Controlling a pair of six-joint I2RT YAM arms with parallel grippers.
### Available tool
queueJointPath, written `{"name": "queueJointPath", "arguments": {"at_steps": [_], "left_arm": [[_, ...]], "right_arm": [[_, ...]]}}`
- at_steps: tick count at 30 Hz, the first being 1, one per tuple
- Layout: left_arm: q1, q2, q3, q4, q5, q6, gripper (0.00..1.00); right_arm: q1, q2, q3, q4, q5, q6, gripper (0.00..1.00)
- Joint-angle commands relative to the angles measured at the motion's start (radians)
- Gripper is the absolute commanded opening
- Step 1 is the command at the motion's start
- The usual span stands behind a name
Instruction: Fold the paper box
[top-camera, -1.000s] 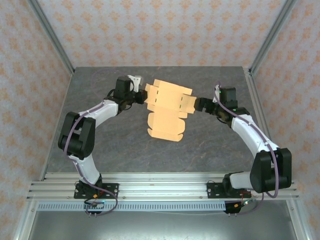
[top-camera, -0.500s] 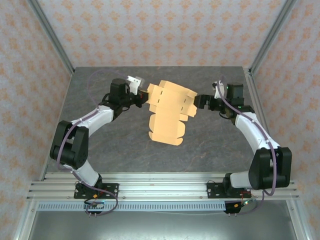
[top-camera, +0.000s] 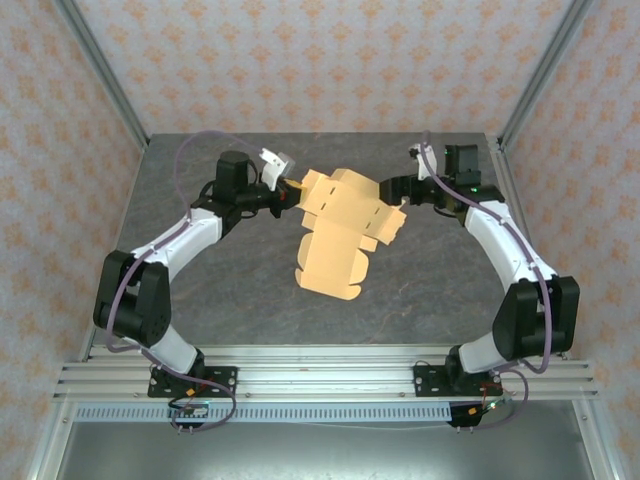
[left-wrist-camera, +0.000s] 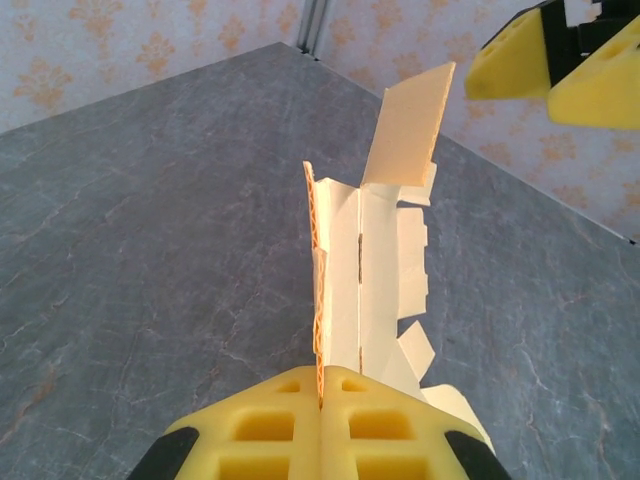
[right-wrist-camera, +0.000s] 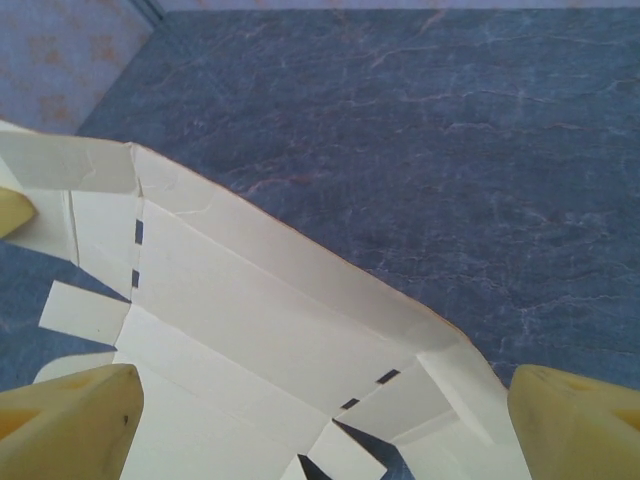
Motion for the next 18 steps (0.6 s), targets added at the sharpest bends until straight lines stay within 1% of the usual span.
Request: {"name": "queueJointPath", "arguments": {"at_steps": [1, 6, 10, 18], "left_arm": [[-0.001, -0.045, 0.034, -0.057, 0.054, 0.059, 0.0], [0.0, -0.068, 0.043, -0.071, 0.1, 0.067, 0.0], [-0.002, -0.081, 0.055, -0.089, 0.11, 0.073, 0.0], [-0.002, -0.09, 0.07, -0.132, 0.154, 0.104, 0.0]], "right_arm": [[0.011, 0.02, 0.03, -0.055, 0.002, -0.069, 0.94], [0.013, 0.037, 0.047, -0.066, -0.044, -0.086, 0.94], [0.018, 0.063, 0.08, -0.105, -0.1, -0.107, 0.93], [0.021, 0.053, 0.071, -0.119, -0.125, -0.133, 0.92]]}}
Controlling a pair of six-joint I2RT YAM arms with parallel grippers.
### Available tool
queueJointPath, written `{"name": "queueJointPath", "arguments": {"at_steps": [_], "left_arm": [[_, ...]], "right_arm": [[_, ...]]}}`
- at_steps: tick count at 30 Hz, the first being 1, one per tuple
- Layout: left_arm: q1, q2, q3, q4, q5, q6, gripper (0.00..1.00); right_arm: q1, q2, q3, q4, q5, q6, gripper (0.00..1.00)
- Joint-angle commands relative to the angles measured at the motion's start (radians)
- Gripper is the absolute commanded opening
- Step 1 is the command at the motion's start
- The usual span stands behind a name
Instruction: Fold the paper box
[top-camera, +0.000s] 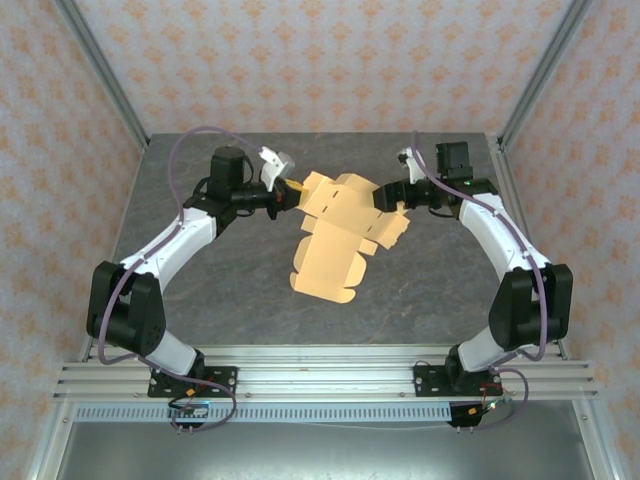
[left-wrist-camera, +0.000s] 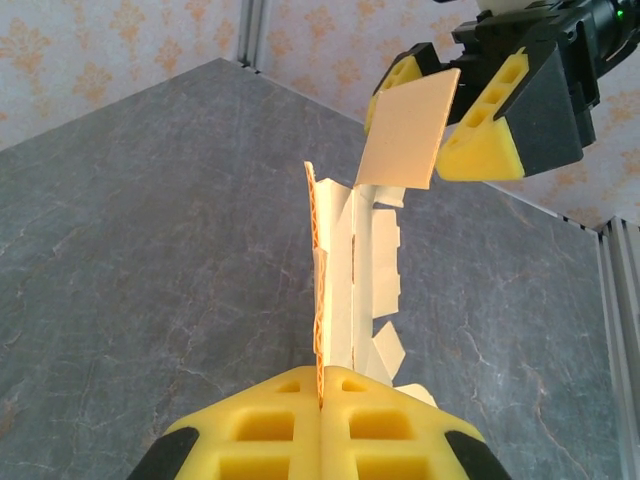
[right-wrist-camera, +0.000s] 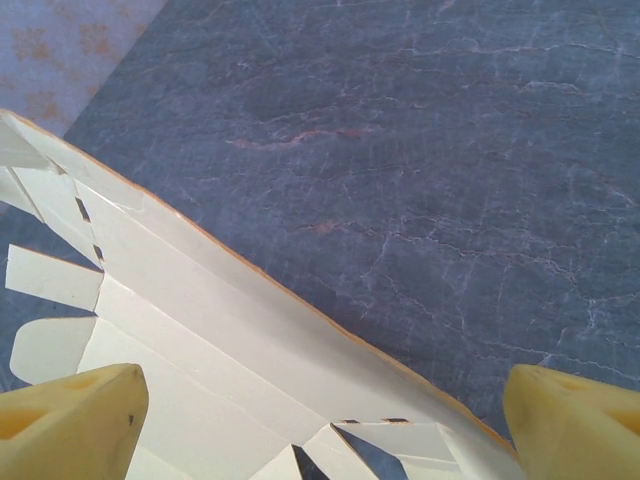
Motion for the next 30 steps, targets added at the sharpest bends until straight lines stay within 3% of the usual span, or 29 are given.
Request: {"name": "queueJointPath", "arguments": {"at_steps": [1, 16, 30], "left_arm": [[-0.002, -0.032, 0.043, -0.039, 0.055, 0.042, 0.0], [-0.011, 0.001, 0.126, -0.124, 0.097, 0.091, 0.0], [-0.018, 0.0, 0.13, -0.135, 0.09, 0.099, 0.0]], "right_arm": [[0.006, -0.011, 0.022, -0.021, -0.038, -0.036, 0.92], [0.006, -0.046, -0.002, -0.023, -0.063, -0.062, 0.94], [-0.003, -0.196, -0.076, 0.06, -0.057, -0.016, 0.95]]}}
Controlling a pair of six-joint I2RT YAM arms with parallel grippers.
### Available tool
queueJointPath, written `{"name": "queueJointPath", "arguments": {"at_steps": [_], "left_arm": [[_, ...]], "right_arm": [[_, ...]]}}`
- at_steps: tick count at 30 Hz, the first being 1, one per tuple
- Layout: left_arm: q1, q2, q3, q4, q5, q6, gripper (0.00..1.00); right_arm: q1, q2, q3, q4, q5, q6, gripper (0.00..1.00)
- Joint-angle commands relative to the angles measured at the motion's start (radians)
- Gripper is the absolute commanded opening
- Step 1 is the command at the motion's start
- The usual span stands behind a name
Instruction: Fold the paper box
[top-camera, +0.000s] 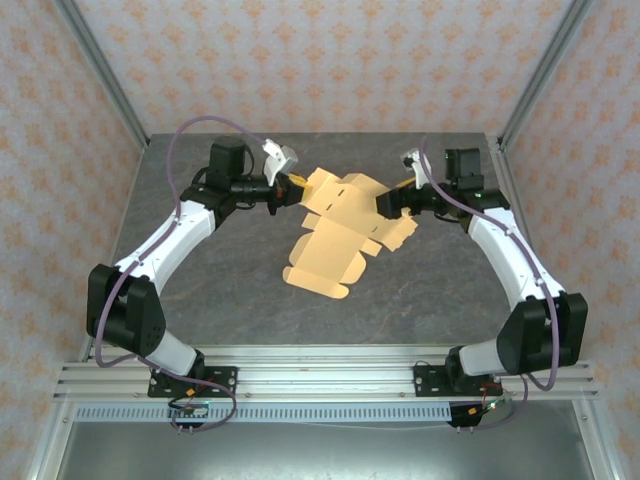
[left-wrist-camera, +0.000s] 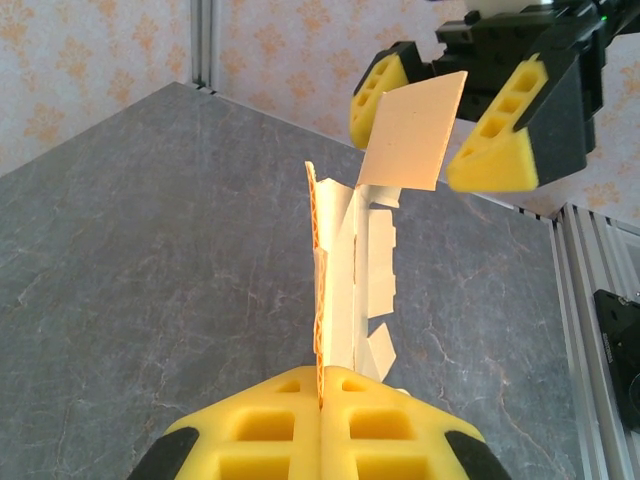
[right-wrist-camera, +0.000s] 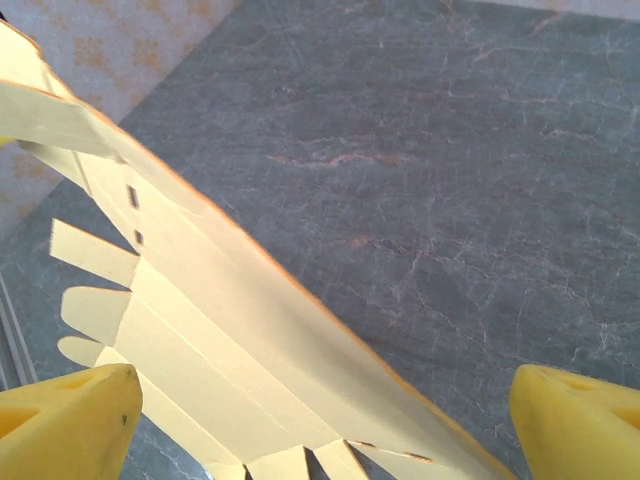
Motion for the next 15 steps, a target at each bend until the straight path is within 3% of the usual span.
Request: {"name": "queueJointPath", "arguments": {"at_steps": [1, 10, 15], "left_arm": [[-0.006, -0.002, 0.017, -0.011, 0.022, 0.031, 0.0], [-0.005, -0.005, 0.019, -0.023, 0.048, 0.046, 0.0], [-0.005, -0.004, 0.035, -0.078, 0.099, 0.093, 0.0]], "right_arm": [[-0.004, -0.048, -0.01, 0.046, -0.037, 0.012, 0.95], [-0.004, -0.019, 0.006, -0.022, -0.124, -0.027, 0.93], [-0.004, 0.008, 0.009, -0.001, -0.082, -0.031, 0.93]]}}
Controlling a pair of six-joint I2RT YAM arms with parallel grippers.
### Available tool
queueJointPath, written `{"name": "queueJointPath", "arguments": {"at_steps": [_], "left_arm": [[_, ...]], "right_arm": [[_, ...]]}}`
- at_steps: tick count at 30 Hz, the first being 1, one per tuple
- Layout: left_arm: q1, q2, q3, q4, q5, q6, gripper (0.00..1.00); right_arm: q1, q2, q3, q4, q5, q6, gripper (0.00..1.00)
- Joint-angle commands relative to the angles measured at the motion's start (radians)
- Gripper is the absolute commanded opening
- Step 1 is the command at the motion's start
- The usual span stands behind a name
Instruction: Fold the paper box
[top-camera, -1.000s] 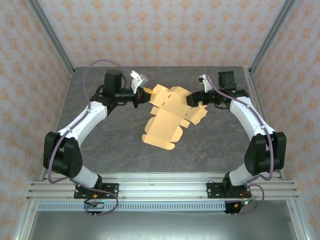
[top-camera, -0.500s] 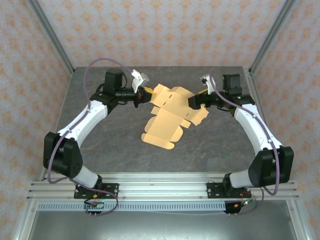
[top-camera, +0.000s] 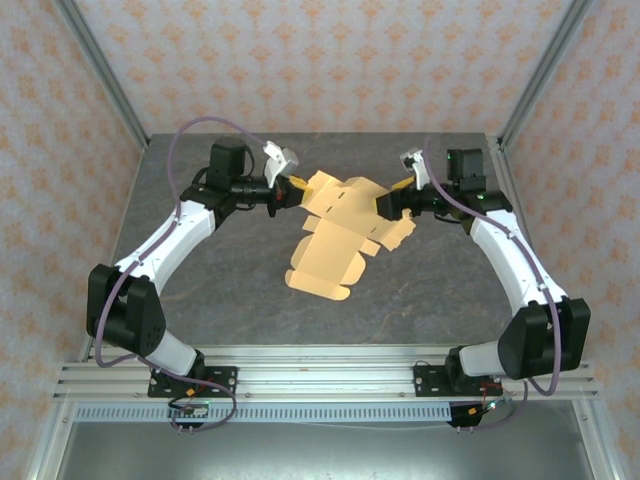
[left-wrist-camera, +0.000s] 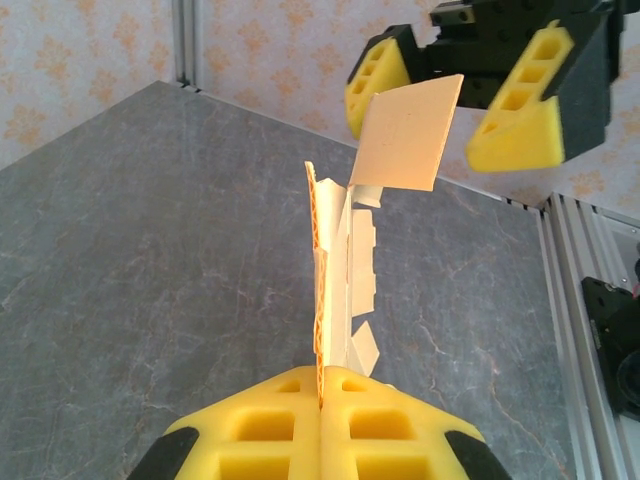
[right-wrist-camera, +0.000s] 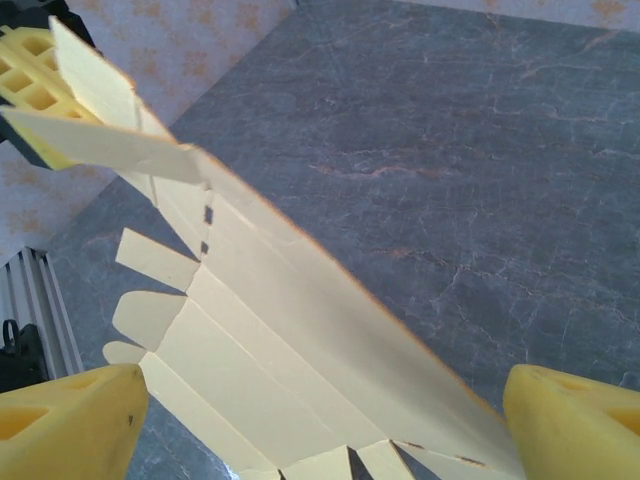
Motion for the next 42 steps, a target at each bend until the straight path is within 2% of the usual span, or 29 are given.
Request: {"name": "queueJointPath", "arguments": {"at_steps": [1, 6, 9, 14, 17, 19, 21, 24, 27, 32, 36, 40, 41, 42], "left_arm": [[-0.005, -0.002, 0.045, -0.076, 0.071, 0.068, 0.0], [-0.005, 0.017, 0.104, -0.172, 0.09, 0.124, 0.0], [-0.005, 0.031, 0.109, -0.128, 0.064, 0.091, 0.0], [-0.005, 0.041, 0.093, -0.016, 0.009, 0.006, 0.0], [-0.006, 0.032, 0.056, 0.081, -0.074, -0.07, 0.0], [-0.007, 0.023, 0.029, 0.136, -0.099, -0.112, 0.0], [-0.014, 0.009, -0.003, 0.181, -0.119, -0.139, 0.0], [-0.037, -0.01, -0.045, 0.224, -0.173, -0.161, 0.0], [-0.061, -0.025, -0.09, 0.259, -0.244, -0.184, 0.0], [-0.065, -0.061, -0.242, 0.405, -0.383, -0.294, 0.0], [-0.065, -0.088, -0.354, 0.485, -0.506, -0.394, 0.0], [-0.066, -0.095, -0.415, 0.524, -0.604, -0.467, 0.0], [-0.066, -0.097, -0.419, 0.511, -0.627, -0.474, 0.14], [-0.066, -0.098, -0.418, 0.492, -0.654, -0.474, 0.21]], "right_arm": [[-0.004, 0.025, 0.022, 0.0, 0.004, -0.038, 0.93], [0.011, 0.096, 0.124, -0.079, 0.007, -0.087, 0.91], [0.042, 0.125, 0.144, -0.115, 0.001, -0.124, 0.88], [0.05, 0.122, 0.082, -0.049, 0.012, -0.105, 0.84], [0.053, 0.11, 0.061, -0.022, 0.025, -0.085, 0.72], [0.06, 0.095, 0.044, 0.018, 0.064, -0.052, 0.53], [0.072, 0.084, 0.034, 0.036, 0.103, -0.033, 0.4], [0.118, 0.074, 0.023, 0.057, 0.221, -0.012, 0.28], [0.16, 0.079, 0.023, 0.066, 0.348, 0.016, 0.22], [0.181, 0.133, 0.079, 0.008, 0.438, 0.103, 0.19], [0.226, 0.222, 0.145, -0.08, 0.501, 0.062, 0.15], [0.277, 0.301, 0.23, -0.146, 0.569, 0.013, 0.03], [0.289, 0.315, 0.254, -0.157, 0.593, 0.002, 0.03], [0.3, 0.327, 0.273, -0.167, 0.615, -0.011, 0.03]]}}
